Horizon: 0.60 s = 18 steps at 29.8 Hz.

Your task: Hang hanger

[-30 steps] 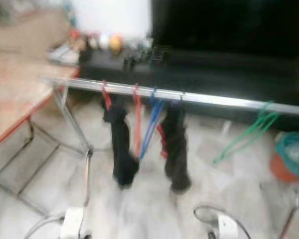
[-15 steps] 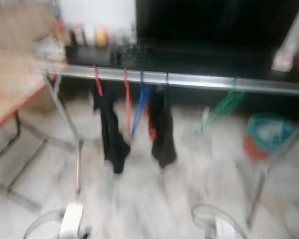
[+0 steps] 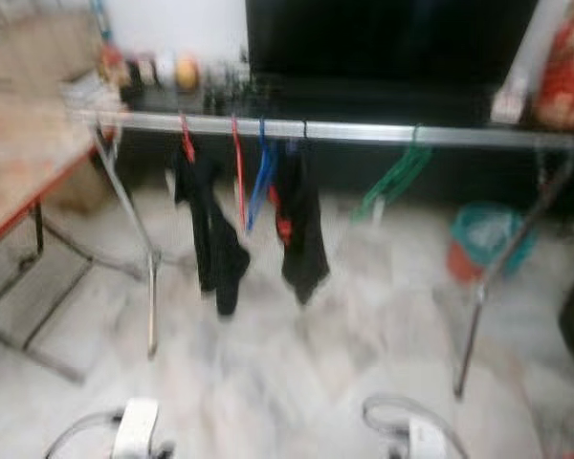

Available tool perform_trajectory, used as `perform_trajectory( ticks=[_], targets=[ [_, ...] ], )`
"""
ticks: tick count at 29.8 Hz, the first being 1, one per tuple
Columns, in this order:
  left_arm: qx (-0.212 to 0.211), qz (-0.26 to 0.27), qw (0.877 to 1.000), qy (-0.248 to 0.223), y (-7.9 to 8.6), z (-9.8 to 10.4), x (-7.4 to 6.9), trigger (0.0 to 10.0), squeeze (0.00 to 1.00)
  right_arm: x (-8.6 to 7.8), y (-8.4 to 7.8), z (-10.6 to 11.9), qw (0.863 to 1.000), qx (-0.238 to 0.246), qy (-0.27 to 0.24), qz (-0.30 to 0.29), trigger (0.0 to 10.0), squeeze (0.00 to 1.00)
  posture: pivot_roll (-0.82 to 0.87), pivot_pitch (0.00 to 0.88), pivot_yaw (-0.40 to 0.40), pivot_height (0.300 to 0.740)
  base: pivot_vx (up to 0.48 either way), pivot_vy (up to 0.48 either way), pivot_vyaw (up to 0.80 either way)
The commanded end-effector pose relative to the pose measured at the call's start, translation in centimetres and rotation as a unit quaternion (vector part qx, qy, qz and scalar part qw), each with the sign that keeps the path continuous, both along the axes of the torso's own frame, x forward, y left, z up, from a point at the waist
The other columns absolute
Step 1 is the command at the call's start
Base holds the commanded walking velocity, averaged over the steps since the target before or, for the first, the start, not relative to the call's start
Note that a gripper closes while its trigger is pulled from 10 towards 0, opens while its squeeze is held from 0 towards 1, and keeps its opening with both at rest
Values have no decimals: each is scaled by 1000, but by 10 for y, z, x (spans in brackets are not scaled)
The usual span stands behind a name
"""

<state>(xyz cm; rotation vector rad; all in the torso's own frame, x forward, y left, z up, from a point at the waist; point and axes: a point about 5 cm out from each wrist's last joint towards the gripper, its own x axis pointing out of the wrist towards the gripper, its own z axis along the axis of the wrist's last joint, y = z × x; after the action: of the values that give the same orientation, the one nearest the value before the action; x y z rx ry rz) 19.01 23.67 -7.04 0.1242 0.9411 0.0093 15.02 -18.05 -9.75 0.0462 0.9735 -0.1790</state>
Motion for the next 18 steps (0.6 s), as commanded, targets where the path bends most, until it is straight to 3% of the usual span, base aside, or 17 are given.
perform_trajectory(
  ticks=[1, 4, 18],
  targets=[
    [4, -1, 1000, 6, 2, -1, -3, 10000, 0, 4, -6, 2, 1000, -4, -5, -7, 10000, 0, 28, 0, 28, 740, 0, 0, 0],
    [4, 1, 1000, 6, 1, -1, -3, 10000, 0, 3, -6, 2, 1000, -6, -2, -7, 10000, 0, 27, 0, 27, 740, 0, 0, 0],
    [2, 3, 1000, 4, 1, -1, -3, 10000, 0, 3, -6, 1, 1000, -5, 2, -1, 10000, 0, 29, 1, 27, 740, 0, 0, -783]
  ],
)
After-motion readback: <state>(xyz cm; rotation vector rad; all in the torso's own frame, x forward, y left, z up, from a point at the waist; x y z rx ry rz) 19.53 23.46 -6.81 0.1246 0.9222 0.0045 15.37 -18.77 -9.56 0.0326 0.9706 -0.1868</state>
